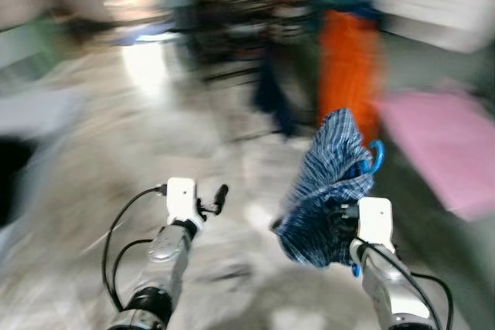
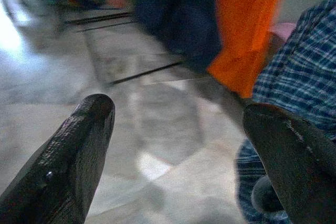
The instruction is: Hang hanger
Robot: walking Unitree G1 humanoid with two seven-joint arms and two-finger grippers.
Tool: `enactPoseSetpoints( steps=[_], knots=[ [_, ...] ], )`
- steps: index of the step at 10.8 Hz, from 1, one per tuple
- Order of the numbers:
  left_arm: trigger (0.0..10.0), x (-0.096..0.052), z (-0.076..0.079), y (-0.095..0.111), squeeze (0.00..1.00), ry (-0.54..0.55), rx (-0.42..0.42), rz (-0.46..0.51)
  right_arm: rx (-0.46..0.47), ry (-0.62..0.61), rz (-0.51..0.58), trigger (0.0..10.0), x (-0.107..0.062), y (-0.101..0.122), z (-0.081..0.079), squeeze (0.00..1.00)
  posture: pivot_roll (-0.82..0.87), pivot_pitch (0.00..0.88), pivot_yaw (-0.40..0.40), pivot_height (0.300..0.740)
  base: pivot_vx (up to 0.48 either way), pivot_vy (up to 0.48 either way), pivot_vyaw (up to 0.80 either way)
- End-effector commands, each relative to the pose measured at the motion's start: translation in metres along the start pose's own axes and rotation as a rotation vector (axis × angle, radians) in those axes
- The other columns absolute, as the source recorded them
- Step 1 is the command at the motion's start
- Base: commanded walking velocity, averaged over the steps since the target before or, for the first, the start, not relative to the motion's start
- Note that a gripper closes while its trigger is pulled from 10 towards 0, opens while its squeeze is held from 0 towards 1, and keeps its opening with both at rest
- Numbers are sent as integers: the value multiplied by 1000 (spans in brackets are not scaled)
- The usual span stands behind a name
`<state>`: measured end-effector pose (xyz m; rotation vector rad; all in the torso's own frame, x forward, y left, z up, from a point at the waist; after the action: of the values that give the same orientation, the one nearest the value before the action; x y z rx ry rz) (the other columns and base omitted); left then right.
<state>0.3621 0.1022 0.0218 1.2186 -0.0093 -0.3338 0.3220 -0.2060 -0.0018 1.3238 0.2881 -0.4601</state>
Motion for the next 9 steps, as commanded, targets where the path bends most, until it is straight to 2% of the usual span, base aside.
enactPoseSetpoints(
  steps=[1, 4, 9],
  knots=[
    [10000, -3, -13, 1, 0, 37, 4, 1, 7, 8, 21, 10000, 3, 11, -6, 0, -206, 0, 88, 740, 390, 0, -500],
    [10000, 3, -11, 7, 0, 53, -14, 12, -28, 22, 34, 10000, 7, 16, -5, 0, -206, 0, 89, 740, 382, 0, -135],
    [10000, 6, -6, 5, 0, 44, -21, 0, -31, 35, 54, 10000, 7, 19, -8, 0, -223, 0, 105, 740, 379, 0, 663]
  ],
)
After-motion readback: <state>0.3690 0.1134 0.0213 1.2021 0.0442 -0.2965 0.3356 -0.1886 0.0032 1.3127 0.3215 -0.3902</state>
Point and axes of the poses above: a point about 5 cm out from each wrist's last joint towards the gripper, its own x axis pointing out of the wrist towards the gripper, its own y axis along the axis of the wrist's last joint, z = x × y, the point moved 6 cm from there along x, pointing out of the wrist towards the gripper, and after that the axes turned 11 degrees about -x, right-handed, at the moved point
